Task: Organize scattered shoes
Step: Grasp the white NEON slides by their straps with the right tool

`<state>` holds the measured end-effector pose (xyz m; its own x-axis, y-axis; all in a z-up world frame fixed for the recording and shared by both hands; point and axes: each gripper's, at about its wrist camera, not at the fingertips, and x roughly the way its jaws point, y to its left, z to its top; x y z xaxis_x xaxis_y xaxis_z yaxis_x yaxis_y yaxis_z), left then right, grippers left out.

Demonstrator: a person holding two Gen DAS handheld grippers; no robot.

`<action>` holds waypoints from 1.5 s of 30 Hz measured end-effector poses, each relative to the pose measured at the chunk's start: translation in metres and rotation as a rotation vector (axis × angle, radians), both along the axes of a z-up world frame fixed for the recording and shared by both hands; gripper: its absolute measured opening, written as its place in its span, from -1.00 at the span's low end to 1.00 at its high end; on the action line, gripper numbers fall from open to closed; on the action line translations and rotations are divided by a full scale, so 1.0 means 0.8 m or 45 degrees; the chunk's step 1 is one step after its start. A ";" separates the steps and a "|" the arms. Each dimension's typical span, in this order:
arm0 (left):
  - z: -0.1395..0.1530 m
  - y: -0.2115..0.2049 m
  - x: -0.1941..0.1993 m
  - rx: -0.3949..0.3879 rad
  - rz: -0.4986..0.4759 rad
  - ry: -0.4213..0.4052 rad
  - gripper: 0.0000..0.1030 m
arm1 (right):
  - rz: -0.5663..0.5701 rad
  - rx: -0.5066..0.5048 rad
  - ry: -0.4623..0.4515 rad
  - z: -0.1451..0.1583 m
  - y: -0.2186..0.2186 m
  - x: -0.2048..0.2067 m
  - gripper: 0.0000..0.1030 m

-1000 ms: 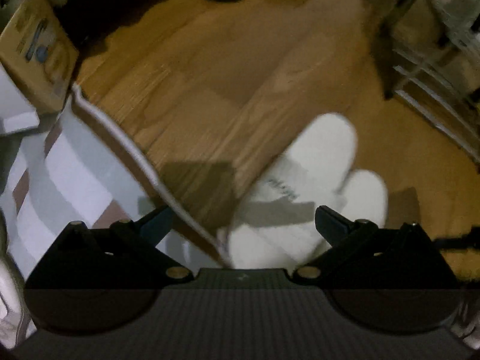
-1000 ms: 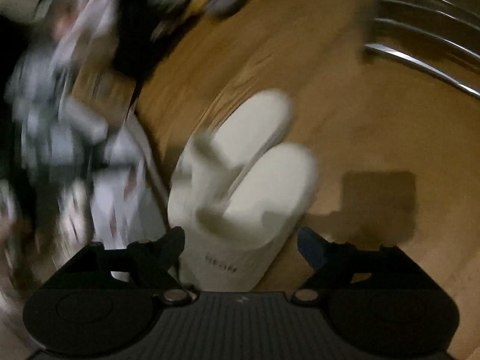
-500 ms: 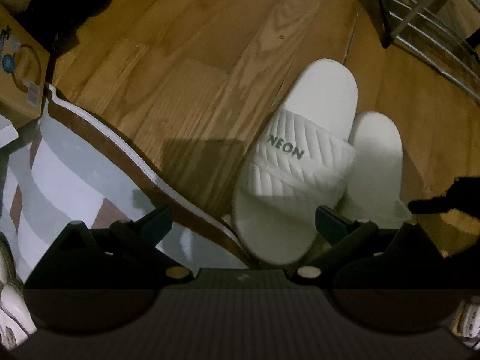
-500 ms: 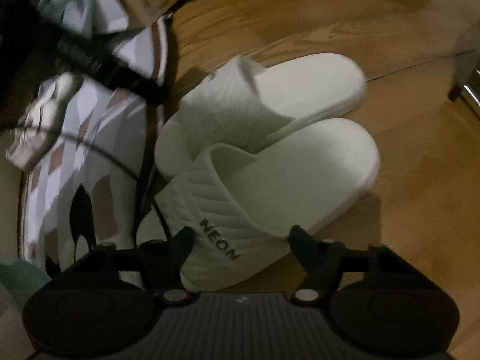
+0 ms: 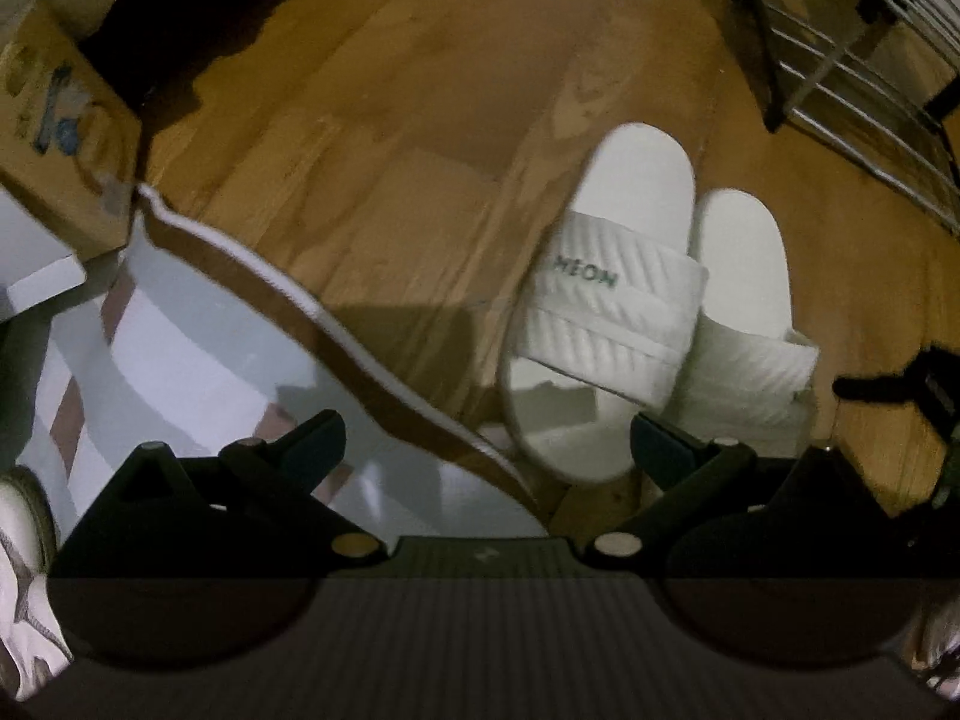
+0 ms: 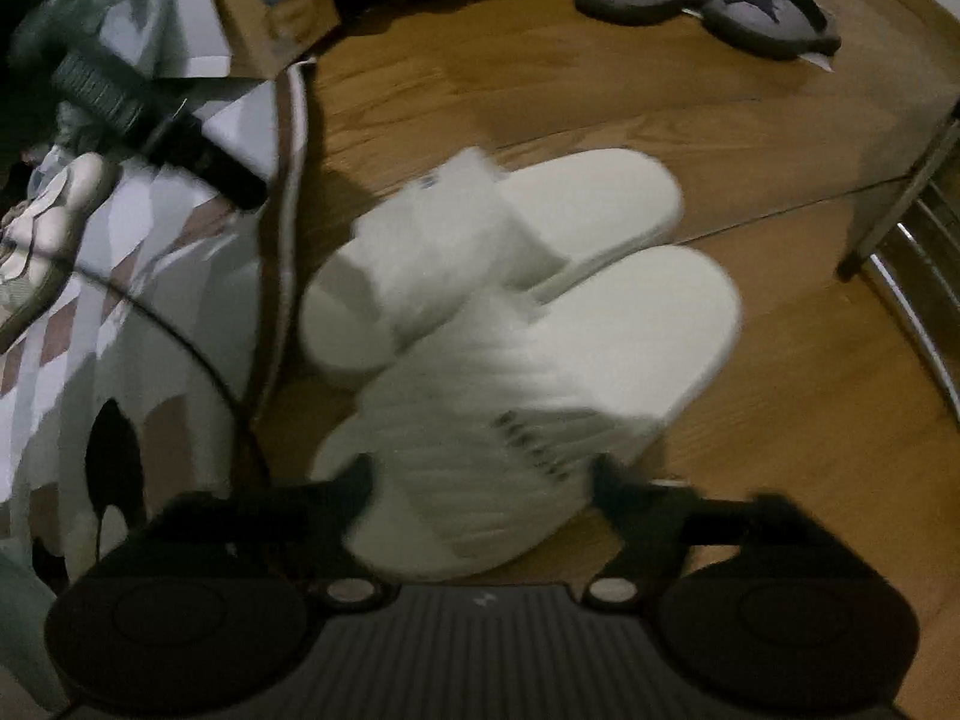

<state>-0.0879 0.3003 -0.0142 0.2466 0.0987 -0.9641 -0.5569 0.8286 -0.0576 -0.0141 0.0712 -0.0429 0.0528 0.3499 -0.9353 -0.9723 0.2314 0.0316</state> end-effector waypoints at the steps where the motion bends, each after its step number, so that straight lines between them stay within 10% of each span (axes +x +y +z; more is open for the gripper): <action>1: 0.003 0.004 -0.003 -0.002 0.015 -0.011 1.00 | 0.009 -0.021 -0.039 -0.008 0.001 -0.010 0.71; 8: 0.012 0.013 -0.014 -0.010 0.010 -0.059 1.00 | -0.462 0.074 0.094 -0.021 -0.013 0.050 0.34; 15: 0.010 0.020 -0.023 -0.052 0.028 -0.108 1.00 | -0.559 0.136 0.129 -0.018 -0.005 0.056 0.36; 19: 0.016 0.032 -0.033 -0.010 0.084 -0.121 1.00 | -0.655 0.217 0.181 -0.013 -0.010 0.028 0.57; 28: 0.058 0.073 -0.074 0.197 0.244 -0.133 1.00 | -0.959 0.537 0.134 -0.049 0.018 -0.052 0.36; 40: 0.055 0.090 -0.080 0.159 0.331 -0.131 1.00 | -1.077 0.447 -0.190 -0.085 0.105 -0.057 0.32; 45: 0.042 0.112 -0.097 -0.070 0.495 -0.258 1.00 | -1.060 0.336 -0.408 -0.097 0.142 -0.066 0.39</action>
<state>-0.1656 0.3901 0.0191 0.3860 0.1715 -0.9064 -0.7995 0.5524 -0.2360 -0.0673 0.1848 -0.1204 0.6247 0.2820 -0.7282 -0.4672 0.8822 -0.0592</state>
